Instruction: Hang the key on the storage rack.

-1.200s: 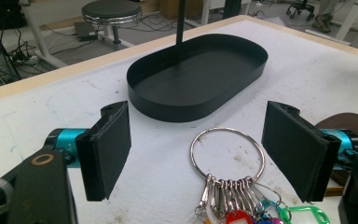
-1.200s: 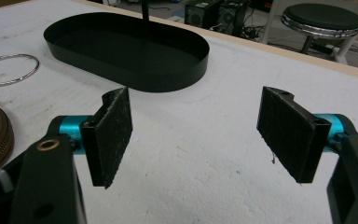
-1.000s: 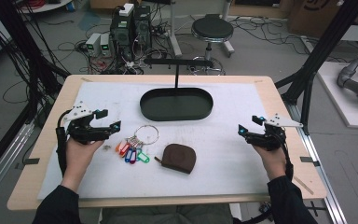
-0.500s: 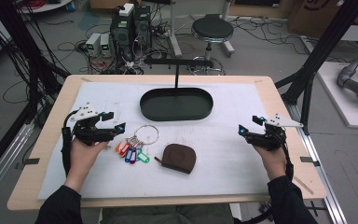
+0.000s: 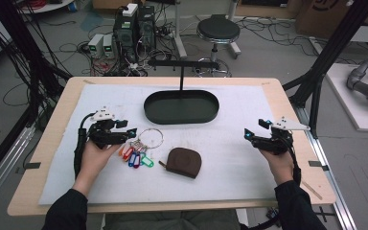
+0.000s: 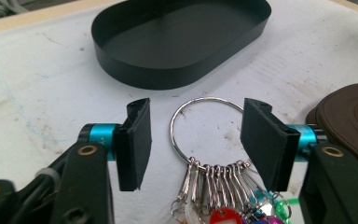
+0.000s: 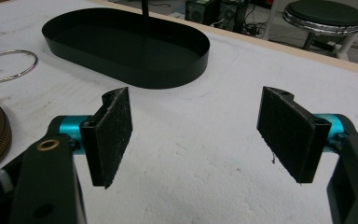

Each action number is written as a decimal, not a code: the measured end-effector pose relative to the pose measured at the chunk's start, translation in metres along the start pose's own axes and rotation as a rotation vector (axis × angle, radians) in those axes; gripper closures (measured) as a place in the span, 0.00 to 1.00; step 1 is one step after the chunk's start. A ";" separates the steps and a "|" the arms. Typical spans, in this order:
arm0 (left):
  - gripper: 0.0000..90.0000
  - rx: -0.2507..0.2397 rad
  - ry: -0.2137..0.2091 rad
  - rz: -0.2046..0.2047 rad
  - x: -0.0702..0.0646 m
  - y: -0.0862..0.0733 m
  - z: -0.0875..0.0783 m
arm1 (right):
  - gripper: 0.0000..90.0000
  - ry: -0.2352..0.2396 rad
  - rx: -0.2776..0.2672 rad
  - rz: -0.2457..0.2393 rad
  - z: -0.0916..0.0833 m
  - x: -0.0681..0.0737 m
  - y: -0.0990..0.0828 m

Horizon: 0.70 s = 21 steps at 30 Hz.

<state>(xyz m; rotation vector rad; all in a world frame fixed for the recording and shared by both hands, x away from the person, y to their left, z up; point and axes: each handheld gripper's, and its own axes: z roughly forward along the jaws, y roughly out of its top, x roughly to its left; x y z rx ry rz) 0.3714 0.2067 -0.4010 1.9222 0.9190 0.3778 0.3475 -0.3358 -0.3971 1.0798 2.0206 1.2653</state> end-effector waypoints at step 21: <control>0.75 0.212 0.081 0.016 -0.002 0.012 0.061 | 0.30 0.004 0.004 0.001 0.000 0.000 -0.001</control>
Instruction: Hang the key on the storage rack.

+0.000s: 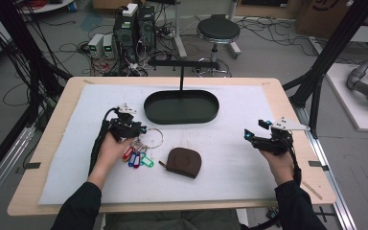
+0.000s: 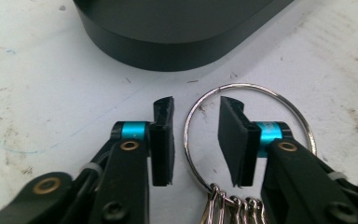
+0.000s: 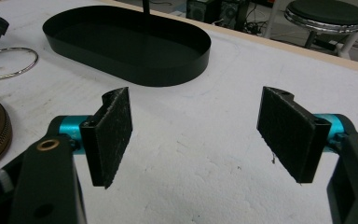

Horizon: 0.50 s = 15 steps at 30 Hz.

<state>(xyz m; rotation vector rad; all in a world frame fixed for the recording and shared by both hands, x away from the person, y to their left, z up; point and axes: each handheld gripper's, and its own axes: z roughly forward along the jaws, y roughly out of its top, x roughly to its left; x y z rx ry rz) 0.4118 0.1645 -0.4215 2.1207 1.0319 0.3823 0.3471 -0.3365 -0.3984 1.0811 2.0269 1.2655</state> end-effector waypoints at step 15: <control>0.86 0.099 0.035 0.020 -0.003 -0.004 0.012 | 0.30 -0.003 0.001 0.001 -0.002 -0.002 -0.002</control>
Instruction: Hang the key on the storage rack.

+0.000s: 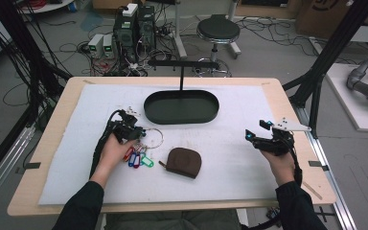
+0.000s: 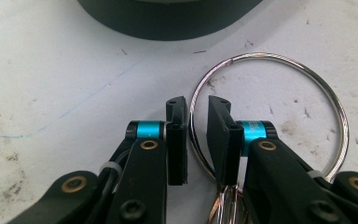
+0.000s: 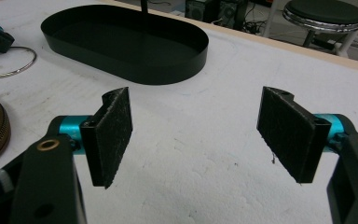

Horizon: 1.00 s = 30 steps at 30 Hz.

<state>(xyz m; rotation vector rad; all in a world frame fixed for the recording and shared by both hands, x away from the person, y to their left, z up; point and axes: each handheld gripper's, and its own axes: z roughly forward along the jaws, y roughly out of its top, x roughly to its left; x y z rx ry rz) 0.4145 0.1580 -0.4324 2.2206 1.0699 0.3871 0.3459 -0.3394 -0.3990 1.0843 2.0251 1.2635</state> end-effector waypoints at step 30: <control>0.96 -0.285 -0.138 0.100 -0.016 -0.005 -0.058 | 0.30 -0.005 -0.013 0.004 0.001 -0.001 0.000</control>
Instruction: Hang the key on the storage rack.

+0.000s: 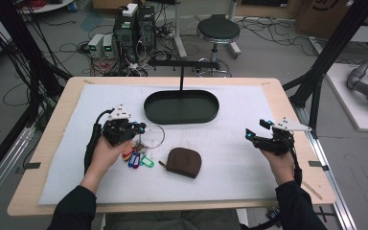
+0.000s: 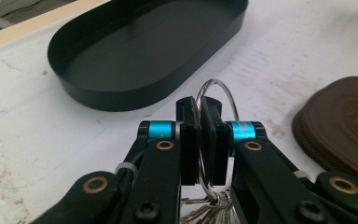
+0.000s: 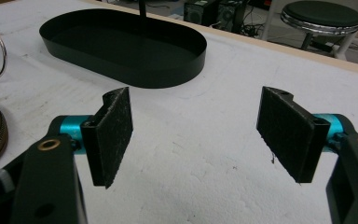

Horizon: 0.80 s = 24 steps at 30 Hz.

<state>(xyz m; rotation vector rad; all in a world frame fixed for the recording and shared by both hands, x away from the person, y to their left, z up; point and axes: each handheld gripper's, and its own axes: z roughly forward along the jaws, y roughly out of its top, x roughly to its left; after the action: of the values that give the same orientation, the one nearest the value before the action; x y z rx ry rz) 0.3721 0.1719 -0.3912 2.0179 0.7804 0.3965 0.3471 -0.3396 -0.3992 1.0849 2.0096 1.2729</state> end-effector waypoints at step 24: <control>0.95 0.052 -0.118 0.005 -0.001 -0.008 0.003 | 0.30 0.009 0.005 0.001 0.002 -0.001 0.000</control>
<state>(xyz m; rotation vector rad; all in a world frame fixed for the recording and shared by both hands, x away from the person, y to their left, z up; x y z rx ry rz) 0.3704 0.1721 -0.3993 2.0720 0.7188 0.2596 0.3486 -0.3393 -0.4001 1.0846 2.0202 1.2759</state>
